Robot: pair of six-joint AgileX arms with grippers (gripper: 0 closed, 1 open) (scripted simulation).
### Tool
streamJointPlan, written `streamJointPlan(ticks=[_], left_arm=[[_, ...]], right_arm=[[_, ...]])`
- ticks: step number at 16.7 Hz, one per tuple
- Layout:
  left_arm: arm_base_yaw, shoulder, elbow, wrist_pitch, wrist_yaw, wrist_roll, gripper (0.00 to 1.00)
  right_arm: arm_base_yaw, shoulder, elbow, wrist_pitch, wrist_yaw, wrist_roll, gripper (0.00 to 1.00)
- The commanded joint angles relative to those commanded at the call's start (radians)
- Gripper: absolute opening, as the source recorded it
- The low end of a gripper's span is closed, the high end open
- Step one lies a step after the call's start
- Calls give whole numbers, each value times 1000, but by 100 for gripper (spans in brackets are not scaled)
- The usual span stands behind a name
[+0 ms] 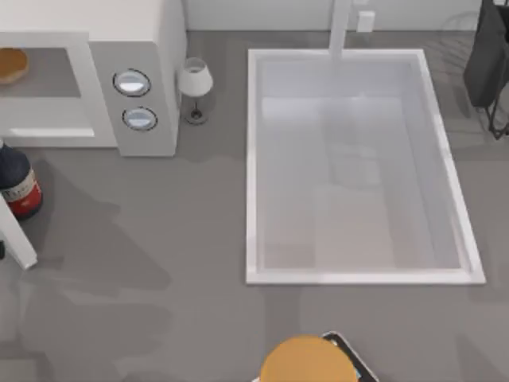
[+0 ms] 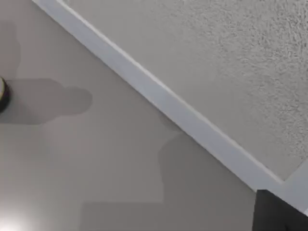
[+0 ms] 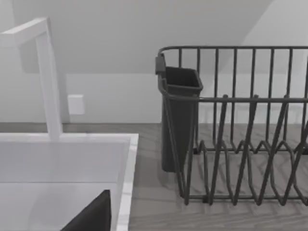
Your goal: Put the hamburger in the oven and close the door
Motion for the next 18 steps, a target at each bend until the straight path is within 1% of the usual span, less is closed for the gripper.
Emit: streamJointPlan(ticks=[4, 7, 9, 14, 18], left_arm=[[-164, 1, 3, 3, -81, -110, 0], [-252, -7, -1, -21, -159, -192, 0], [-267, -11, -3, -28, -172, -206, 0], [-265, 6, 11, -18, -168, -205, 0], [-269, 160, 104, 47, -170, -206, 0]], right_arm=[[0, 0, 0, 0, 0, 0, 100], [0, 0, 0, 0, 0, 0, 100], [0, 0, 0, 0, 0, 0, 100], [0, 0, 0, 0, 0, 0, 100], [0, 0, 0, 0, 0, 0, 100]])
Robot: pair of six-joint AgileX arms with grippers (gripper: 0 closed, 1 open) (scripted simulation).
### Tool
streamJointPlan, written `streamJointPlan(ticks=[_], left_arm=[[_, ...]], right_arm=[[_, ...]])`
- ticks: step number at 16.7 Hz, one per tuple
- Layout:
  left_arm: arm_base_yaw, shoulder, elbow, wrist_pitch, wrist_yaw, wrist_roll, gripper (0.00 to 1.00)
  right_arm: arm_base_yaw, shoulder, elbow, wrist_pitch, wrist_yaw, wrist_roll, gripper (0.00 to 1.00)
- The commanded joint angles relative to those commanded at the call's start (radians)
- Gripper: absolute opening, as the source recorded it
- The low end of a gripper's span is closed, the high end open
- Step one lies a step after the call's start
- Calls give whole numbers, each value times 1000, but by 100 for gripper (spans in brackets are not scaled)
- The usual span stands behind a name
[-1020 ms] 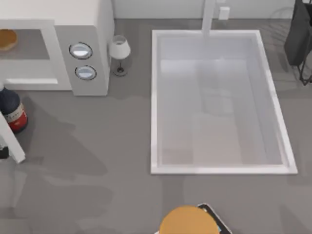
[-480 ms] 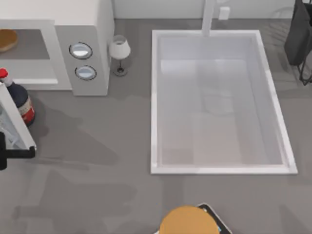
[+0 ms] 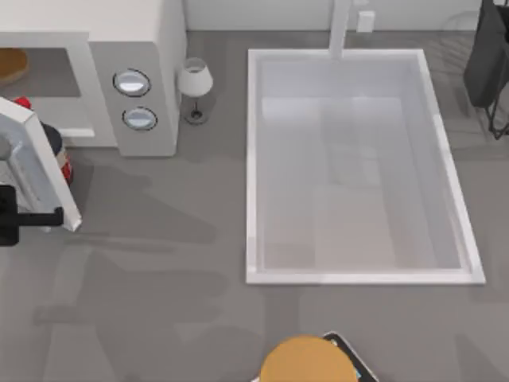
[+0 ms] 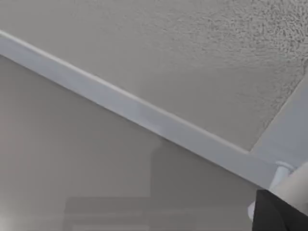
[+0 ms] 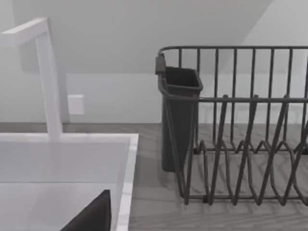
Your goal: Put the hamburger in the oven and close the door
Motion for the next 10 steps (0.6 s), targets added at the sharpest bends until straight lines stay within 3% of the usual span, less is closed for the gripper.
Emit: streamJointPlan(ticks=[5, 10], left_arm=[[-6, 266, 139, 104, -4, -1, 0], [-9, 340, 187, 143, -5, -2, 0]], right_arm=[[0, 0, 0, 0, 0, 0, 100], [0, 0, 0, 0, 0, 0, 100]])
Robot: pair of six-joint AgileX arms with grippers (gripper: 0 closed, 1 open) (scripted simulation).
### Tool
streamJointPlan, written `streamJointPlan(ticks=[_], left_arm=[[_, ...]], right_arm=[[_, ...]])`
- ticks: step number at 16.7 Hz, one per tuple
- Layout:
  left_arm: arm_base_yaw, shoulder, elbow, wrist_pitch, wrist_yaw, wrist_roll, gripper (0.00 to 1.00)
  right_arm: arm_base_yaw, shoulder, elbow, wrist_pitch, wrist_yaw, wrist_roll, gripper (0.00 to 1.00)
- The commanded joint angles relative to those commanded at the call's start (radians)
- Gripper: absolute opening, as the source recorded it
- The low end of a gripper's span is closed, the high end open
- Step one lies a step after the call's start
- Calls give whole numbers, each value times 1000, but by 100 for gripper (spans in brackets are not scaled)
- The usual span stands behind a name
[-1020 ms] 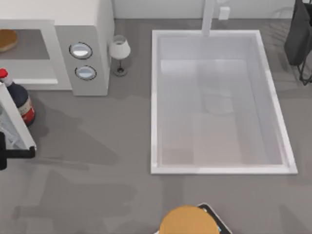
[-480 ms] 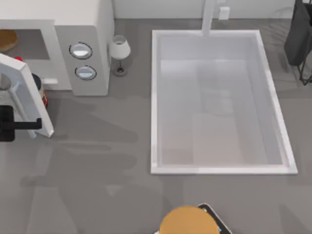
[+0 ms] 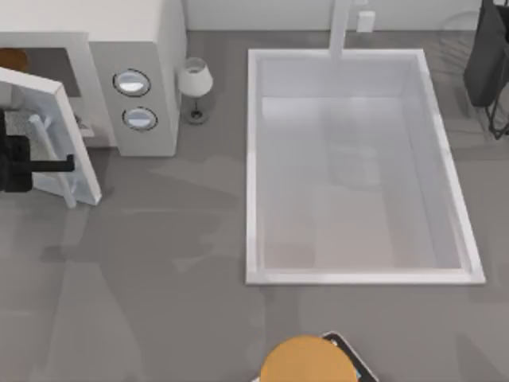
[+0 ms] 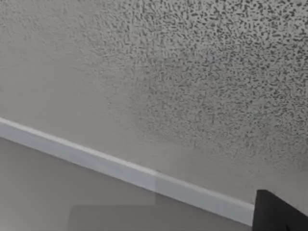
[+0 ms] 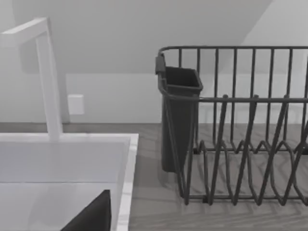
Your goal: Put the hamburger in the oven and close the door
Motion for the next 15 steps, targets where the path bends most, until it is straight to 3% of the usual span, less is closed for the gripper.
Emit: streamJointPlan(ticks=[5, 12, 15], left_arm=[[7, 24, 51, -3, -11, -1, 0], [0, 315, 361, -14, -12, -3, 0], [-2, 359, 404, -19, -13, -4, 0]], right_arm=[[0, 0, 0, 0, 0, 0, 100], [0, 0, 0, 0, 0, 0, 100], [0, 0, 0, 0, 0, 0, 100]])
